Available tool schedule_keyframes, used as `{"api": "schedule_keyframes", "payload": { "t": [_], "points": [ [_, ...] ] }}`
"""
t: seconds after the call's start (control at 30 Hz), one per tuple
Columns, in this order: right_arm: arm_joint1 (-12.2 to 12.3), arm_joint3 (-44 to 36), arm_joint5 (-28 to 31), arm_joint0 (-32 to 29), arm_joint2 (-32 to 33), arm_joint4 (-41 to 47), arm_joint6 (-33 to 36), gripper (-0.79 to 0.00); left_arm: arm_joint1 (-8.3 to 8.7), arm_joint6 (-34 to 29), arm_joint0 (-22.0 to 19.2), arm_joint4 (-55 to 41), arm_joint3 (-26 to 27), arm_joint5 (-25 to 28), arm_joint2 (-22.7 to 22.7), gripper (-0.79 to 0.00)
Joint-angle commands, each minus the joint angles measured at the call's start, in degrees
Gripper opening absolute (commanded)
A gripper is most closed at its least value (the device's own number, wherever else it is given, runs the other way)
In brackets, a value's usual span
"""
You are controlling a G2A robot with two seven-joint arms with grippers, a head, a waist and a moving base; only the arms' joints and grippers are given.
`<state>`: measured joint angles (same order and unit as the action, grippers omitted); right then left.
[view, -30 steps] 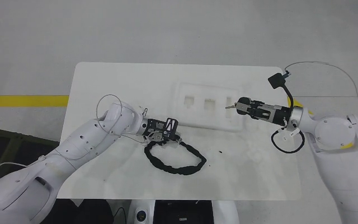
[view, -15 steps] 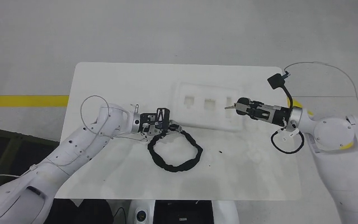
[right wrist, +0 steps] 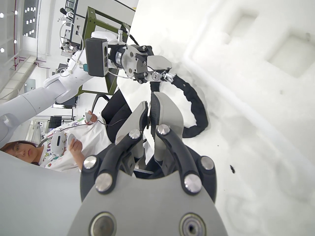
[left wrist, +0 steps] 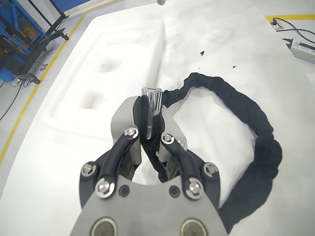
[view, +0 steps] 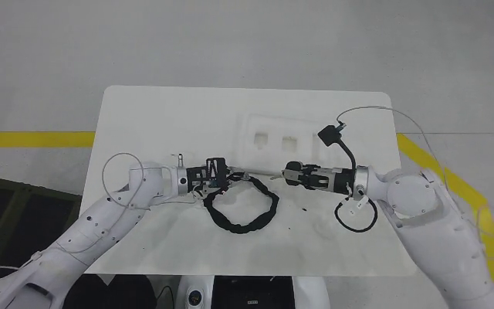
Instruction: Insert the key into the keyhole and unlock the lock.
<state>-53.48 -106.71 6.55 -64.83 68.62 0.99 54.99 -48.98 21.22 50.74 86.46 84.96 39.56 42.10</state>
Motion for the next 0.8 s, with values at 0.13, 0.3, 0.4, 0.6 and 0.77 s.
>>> {"api": "schedule_keyframes", "payload": {
  "t": [0.13, 0.3, 0.4, 0.6, 0.77],
  "points": [
    [-0.86, 0.42, -0.56, 0.91, -3.2, -0.89, -4.79, -0.785, 0.04, -0.63, 1.52, -0.4, 0.71, 0.43, 1.24, -0.785],
    [-1.49, 0.72, -1.15, 0.99, -5.3, -1.05, -7.81, -0.785, -0.13, -0.93, 2.36, -0.28, 1.12, -0.26, 2.03, -0.785],
    [-1.9, 0.83, -1.6, 1.01, -6.83, -1.52, -9.38, -0.785, -0.27, -1.41, 2.79, -0.45, 1.3, -0.48, 2.43, -0.785],
    [-2.5, 1.46, -3.01, 1.67, -9.01, -3.69, -10.42, -0.785, -0.55, -1.89, 3.37, -0.53, 1.6, -0.45, 3.2, -0.785],
    [-2.72, 1.72, -3.08, 1.71, -9.53, -4.36, -10.58, -0.785, -0.94, -2.03, 3.66, -1.08, 1.92, 0.02, 3.45, -0.785]
  ]
}}
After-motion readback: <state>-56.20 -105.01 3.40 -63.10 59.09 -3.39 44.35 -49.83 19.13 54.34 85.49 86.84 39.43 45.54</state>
